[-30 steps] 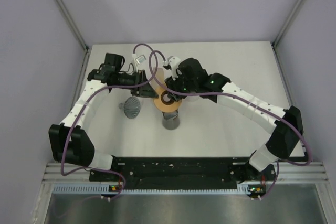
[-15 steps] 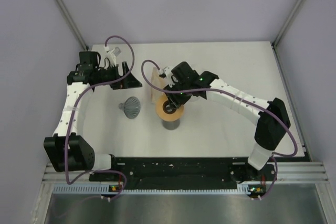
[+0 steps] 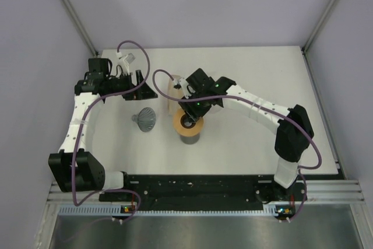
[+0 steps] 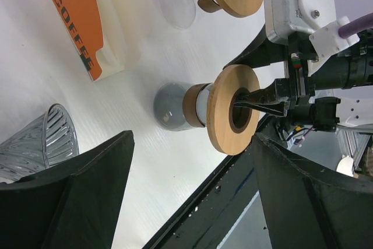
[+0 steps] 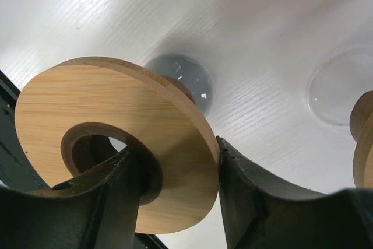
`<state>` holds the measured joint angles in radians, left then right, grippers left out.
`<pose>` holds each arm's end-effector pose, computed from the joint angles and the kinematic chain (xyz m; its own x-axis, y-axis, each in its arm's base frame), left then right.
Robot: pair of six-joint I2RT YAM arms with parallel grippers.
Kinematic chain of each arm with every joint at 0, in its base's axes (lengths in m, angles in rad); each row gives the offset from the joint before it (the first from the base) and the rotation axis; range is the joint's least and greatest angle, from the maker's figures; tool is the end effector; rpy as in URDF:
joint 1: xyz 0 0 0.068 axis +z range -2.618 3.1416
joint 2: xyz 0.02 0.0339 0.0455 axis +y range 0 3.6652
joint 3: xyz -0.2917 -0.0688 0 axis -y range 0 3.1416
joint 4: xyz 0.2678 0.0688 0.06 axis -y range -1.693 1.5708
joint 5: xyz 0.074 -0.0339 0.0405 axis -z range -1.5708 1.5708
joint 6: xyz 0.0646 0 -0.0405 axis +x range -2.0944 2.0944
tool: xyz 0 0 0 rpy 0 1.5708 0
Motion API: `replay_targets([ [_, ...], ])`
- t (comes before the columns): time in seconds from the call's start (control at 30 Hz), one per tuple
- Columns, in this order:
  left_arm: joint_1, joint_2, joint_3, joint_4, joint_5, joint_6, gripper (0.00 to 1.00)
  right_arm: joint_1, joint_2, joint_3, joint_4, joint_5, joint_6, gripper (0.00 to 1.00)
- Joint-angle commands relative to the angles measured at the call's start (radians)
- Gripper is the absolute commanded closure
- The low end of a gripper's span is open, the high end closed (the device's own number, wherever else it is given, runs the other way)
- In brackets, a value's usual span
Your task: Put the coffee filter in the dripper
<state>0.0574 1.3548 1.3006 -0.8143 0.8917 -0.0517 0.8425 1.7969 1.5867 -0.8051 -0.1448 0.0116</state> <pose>0.3045 -0.0329 0.3564 -0.7852 -0.0776 -0.6144 0.4258 0.6528 -0.6266 0.2810 0.3290 0.2834 -0.5746 -0.6271 -0.5259 -0.7825 0.6092 0.1287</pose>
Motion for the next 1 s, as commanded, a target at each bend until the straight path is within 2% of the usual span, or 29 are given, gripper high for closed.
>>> replay_targets([
  [0.0,-0.001,-0.003,-0.003,0.023,0.013,0.024,0.14,0.009,0.013,0.064,-0.006,-0.025,-0.005,0.46],
  [0.13,-0.001,0.0,-0.003,0.012,0.013,0.035,0.14,0.007,0.021,0.071,-0.006,-0.036,-0.005,0.37],
  [0.33,-0.001,-0.006,0.0,0.003,-0.086,0.088,0.12,0.007,0.003,0.088,-0.009,-0.047,-0.036,0.35],
  [0.47,-0.008,-0.01,-0.007,0.007,-0.281,0.176,0.12,0.009,-0.027,0.11,-0.023,-0.021,-0.036,0.32],
  [0.6,-0.053,-0.025,-0.076,0.055,-0.544,0.248,0.11,0.007,-0.083,0.13,-0.031,0.002,-0.038,0.31],
  [0.77,-0.188,-0.039,-0.171,0.157,-0.796,0.288,0.11,0.007,-0.172,0.13,-0.026,0.053,-0.025,0.3],
  [0.97,-0.278,-0.003,-0.267,0.27,-1.045,0.331,0.22,0.007,-0.295,0.069,0.007,0.142,0.017,0.28],
])
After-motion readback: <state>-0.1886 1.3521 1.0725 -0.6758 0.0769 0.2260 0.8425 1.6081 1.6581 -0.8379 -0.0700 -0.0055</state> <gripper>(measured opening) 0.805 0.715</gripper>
